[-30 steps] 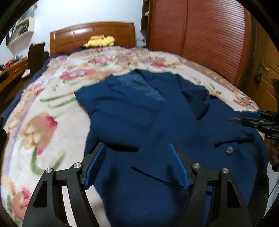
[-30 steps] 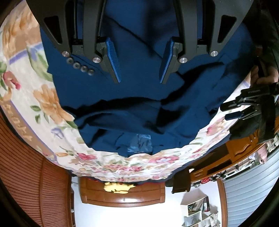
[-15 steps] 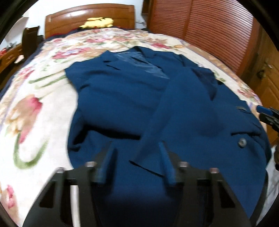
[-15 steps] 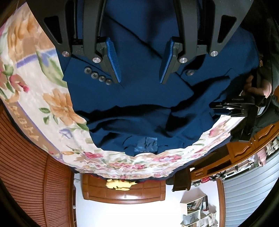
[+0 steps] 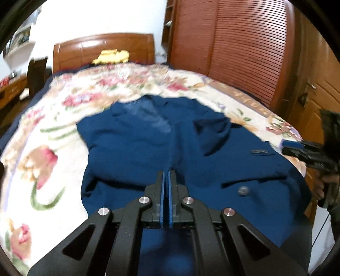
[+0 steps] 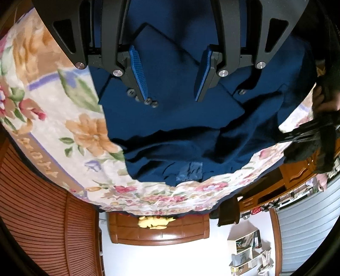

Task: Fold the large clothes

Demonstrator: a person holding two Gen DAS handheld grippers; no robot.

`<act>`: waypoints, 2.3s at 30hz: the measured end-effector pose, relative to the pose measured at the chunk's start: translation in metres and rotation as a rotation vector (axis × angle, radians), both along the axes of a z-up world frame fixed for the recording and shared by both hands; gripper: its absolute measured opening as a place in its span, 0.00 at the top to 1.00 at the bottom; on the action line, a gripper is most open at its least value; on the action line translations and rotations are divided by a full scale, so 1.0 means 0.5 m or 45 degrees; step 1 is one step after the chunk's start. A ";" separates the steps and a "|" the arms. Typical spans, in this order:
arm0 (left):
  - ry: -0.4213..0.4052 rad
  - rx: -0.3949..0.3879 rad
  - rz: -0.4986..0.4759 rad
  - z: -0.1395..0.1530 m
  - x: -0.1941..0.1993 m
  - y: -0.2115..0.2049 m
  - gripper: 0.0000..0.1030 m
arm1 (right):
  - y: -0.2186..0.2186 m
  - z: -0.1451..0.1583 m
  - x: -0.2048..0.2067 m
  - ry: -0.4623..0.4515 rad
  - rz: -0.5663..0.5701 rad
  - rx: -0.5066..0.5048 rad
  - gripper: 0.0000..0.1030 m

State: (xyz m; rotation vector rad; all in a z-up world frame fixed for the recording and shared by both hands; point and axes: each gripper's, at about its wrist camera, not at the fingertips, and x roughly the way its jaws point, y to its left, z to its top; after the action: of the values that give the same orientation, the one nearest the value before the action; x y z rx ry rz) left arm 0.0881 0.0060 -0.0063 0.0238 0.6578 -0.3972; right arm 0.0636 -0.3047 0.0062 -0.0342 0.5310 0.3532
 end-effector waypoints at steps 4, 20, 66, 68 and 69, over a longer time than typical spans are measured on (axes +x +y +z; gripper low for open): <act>-0.057 -0.011 -0.069 0.038 -0.061 -0.034 0.97 | -0.009 0.009 -0.007 -0.017 -0.017 0.060 0.54; -0.016 0.071 -0.097 0.026 -0.201 -0.125 0.97 | -0.001 -0.005 -0.011 -0.038 -0.019 0.138 0.54; 0.277 -0.111 -0.007 -0.102 -0.088 -0.070 0.75 | 0.043 -0.014 -0.031 -0.114 0.083 0.003 0.54; 0.261 -0.084 -0.025 -0.092 -0.094 -0.084 0.94 | 0.041 -0.014 -0.030 -0.112 0.075 0.008 0.54; 0.230 -0.053 -0.009 -0.080 -0.100 -0.088 0.96 | 0.041 -0.014 -0.030 -0.111 0.075 0.010 0.54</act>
State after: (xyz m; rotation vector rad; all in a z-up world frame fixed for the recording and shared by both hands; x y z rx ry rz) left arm 0.0383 -0.0378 -0.0465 -0.0501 0.8272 -0.4232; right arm 0.0484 -0.2842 -0.0007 -0.0573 0.4427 0.4092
